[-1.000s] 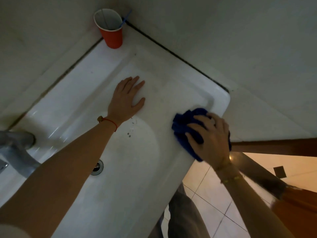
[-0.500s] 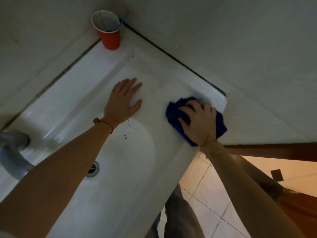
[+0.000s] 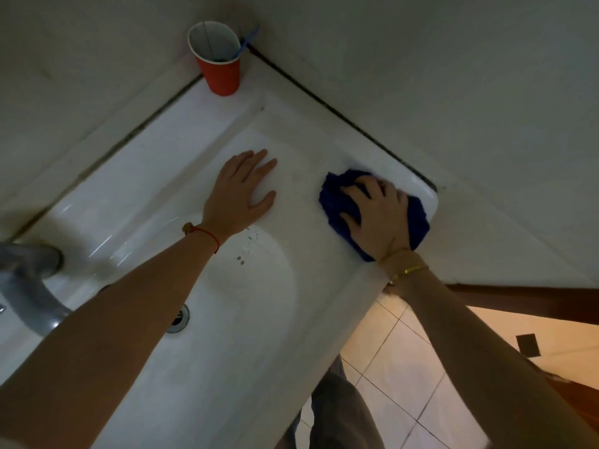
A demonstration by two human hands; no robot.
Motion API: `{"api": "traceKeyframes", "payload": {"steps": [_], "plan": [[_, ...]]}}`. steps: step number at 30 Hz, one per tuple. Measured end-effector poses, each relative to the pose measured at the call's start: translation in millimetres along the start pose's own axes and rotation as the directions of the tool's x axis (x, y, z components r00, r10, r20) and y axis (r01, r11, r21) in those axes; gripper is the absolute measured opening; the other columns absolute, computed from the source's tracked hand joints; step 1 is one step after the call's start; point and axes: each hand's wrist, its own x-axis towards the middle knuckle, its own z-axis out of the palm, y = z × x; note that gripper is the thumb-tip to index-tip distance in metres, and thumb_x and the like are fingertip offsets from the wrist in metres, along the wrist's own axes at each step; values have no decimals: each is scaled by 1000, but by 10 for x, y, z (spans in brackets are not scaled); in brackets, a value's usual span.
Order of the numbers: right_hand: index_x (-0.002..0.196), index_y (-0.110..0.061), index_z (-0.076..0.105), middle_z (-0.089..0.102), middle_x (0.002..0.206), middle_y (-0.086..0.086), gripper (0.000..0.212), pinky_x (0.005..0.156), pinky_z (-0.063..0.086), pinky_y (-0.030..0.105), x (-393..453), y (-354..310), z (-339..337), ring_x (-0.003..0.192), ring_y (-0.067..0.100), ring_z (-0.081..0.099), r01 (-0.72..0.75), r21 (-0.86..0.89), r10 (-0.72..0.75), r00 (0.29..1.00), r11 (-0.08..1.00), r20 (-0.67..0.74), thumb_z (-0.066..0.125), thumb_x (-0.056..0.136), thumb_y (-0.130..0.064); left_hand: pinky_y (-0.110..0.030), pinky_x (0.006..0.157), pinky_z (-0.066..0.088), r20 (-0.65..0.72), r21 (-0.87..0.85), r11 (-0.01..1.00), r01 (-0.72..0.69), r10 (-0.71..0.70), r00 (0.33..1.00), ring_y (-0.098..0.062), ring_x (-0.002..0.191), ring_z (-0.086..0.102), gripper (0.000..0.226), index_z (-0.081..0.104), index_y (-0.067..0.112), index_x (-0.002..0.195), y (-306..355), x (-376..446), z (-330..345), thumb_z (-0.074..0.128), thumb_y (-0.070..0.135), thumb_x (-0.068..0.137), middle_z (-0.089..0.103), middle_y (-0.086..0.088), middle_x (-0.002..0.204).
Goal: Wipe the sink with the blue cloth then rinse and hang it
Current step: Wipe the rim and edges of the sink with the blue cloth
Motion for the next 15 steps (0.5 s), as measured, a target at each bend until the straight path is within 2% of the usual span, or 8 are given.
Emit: {"api": "traceKeyframes", "payload": {"steps": [2, 5, 7, 11, 12, 15], "plan": [[118, -25, 62, 57, 125, 4, 36, 78, 41, 43, -247, -176, -2, 94, 33, 54, 121, 71, -121, 993, 990, -3, 56, 85, -40, -45, 121, 26, -7, 5, 1000, 3, -3, 1000, -29, 143, 37, 58, 43, 18, 150, 6, -6, 3, 48, 44, 98, 40, -7, 157], [119, -31, 61, 55, 127, -2, 37, 78, 41, 42, -557, -319, -16, 92, 28, 53, 298, 175, -319, 941, 939, 112, 51, 86, -44, -47, 119, 29, -13, 8, 1000, 3, -3, 1000, -30, 142, 38, 57, 43, 17, 150, 13, 0, 6, 49, 42, 98, 41, -8, 156], [118, -33, 61, 54, 128, -4, 35, 76, 41, 41, -375, -225, 3, 92, 27, 54, 266, 182, -292, 947, 947, 132, 54, 85, -43, -48, 118, 30, -15, 22, 1000, 2, -2, 1000, -31, 142, 39, 57, 43, 17, 150, 8, -2, 4, 49, 42, 98, 41, -8, 156], [118, -25, 62, 56, 129, 5, 37, 80, 43, 43, 34, 17, 44, 96, 34, 56, 34, 84, -37, 998, 996, 41, 56, 84, -38, -47, 120, 27, 3, 20, 1000, 9, -9, 1000, -29, 143, 37, 58, 43, 18, 150, 16, 2, -22, 49, 43, 98, 40, -7, 157], [120, -24, 62, 56, 129, 6, 39, 80, 42, 43, -18, 4, 33, 95, 35, 55, 48, 79, -50, 999, 996, 17, 56, 83, -37, -47, 120, 27, 5, 18, 1000, 8, -8, 1000, -29, 143, 37, 58, 43, 18, 150, 18, 6, -24, 49, 43, 98, 40, -7, 157], [122, -29, 60, 55, 129, 1, 39, 80, 42, 42, -399, -178, -11, 93, 31, 55, 255, 153, -268, 961, 955, 69, 56, 84, -41, -46, 120, 27, -9, 18, 1000, 5, -5, 1000, -29, 143, 38, 57, 44, 16, 149, 9, 2, -6, 50, 41, 98, 41, -8, 156]]}}
